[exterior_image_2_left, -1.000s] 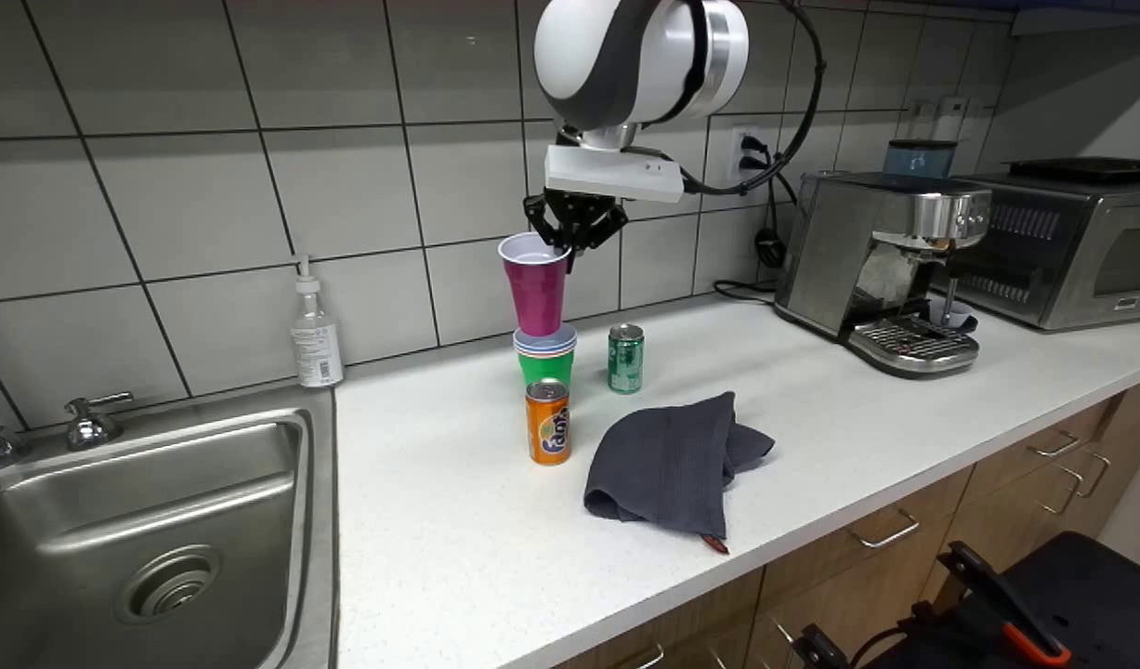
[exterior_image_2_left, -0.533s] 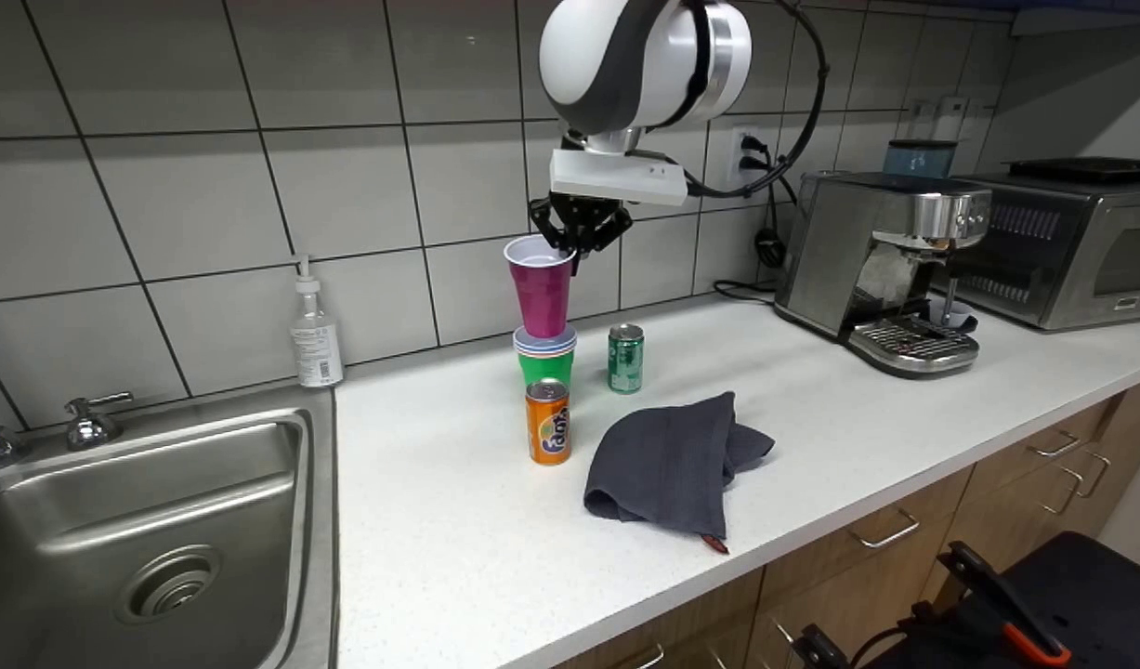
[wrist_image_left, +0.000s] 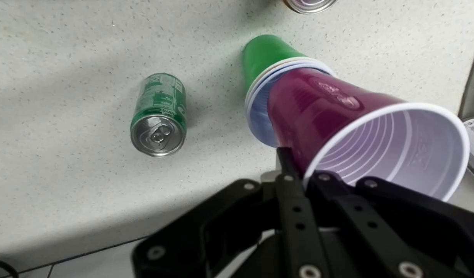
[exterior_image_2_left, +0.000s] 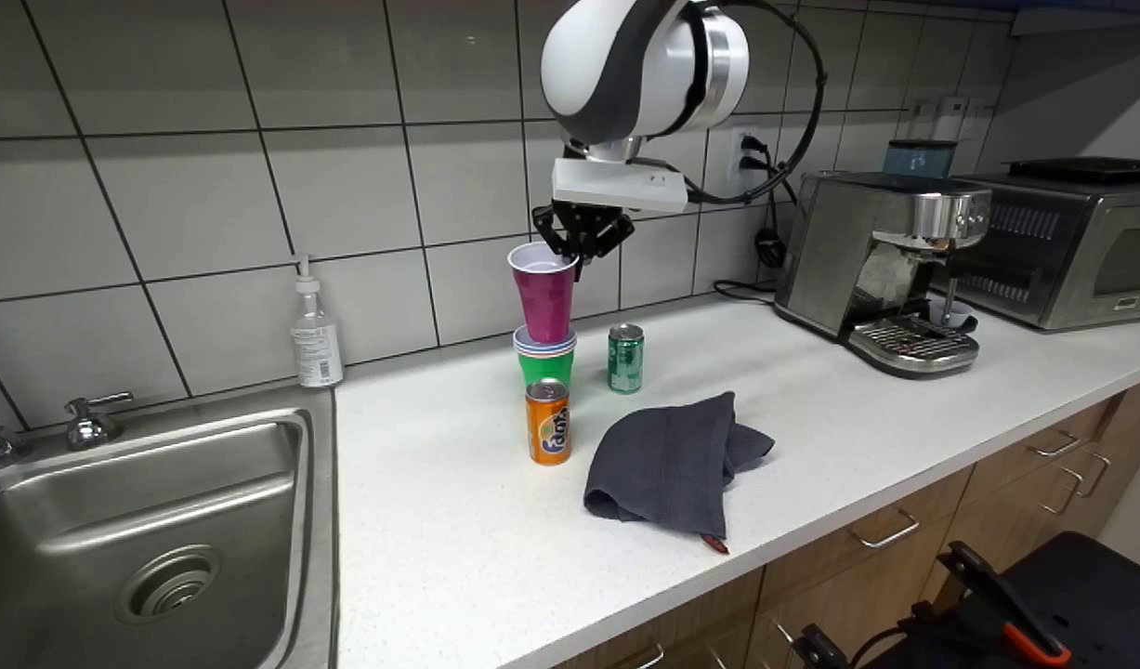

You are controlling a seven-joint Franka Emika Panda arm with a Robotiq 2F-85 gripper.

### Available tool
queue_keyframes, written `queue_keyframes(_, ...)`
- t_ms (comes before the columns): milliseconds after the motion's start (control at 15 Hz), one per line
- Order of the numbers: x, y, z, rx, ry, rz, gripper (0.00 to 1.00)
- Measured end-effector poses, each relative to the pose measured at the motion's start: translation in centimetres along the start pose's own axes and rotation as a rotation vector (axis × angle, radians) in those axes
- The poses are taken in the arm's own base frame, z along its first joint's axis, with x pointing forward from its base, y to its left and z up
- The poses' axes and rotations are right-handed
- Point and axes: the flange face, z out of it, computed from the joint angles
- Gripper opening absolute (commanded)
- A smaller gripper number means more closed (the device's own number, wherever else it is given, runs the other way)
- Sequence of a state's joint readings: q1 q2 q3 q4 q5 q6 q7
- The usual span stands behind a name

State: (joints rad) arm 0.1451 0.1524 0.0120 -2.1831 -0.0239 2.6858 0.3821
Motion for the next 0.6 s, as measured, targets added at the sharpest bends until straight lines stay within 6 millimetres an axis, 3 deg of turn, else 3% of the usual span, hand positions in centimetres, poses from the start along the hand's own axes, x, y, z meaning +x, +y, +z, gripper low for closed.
queue_keyframes(600,0.87,0.33,1.06,-0.007,-0.003,0.009,0.01)
